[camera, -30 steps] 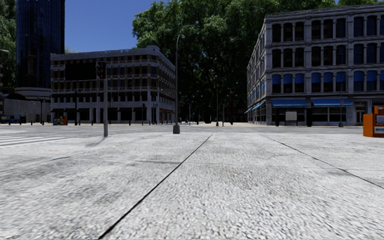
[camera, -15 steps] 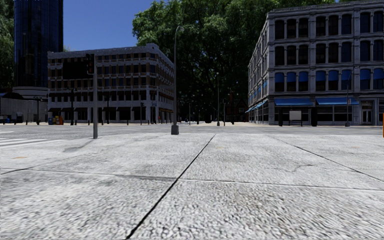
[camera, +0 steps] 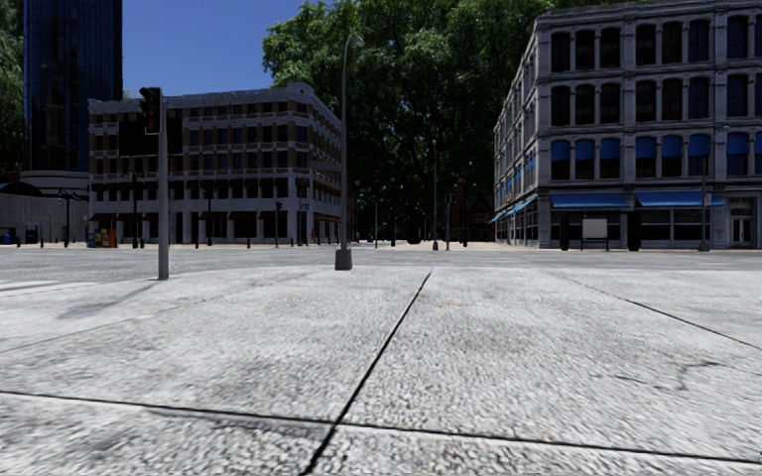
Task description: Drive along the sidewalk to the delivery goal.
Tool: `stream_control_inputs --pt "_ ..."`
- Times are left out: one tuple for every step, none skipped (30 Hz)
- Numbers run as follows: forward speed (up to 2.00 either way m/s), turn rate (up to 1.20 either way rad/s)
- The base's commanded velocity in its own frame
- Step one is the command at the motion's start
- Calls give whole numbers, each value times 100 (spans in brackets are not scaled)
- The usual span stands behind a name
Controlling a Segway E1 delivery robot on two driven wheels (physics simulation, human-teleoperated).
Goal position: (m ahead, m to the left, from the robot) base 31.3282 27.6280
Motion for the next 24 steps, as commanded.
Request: stream_control_inputs --pt "196 0" --pt "196 0" --pt "196 0" --pt "196 0" --pt "196 0" --pt "196 0" --pt "196 0" --pt "196 0" --pt "196 8" --pt "196 25" --pt "196 43" --pt "196 55" --pt "196 55" --pt "196 60" --pt "196 67" --pt "196 73" --pt "196 76" --pt "196 76" --pt "196 79" --pt "196 82" --pt "196 83" --pt "196 83" --pt "196 83" --pt "196 83"
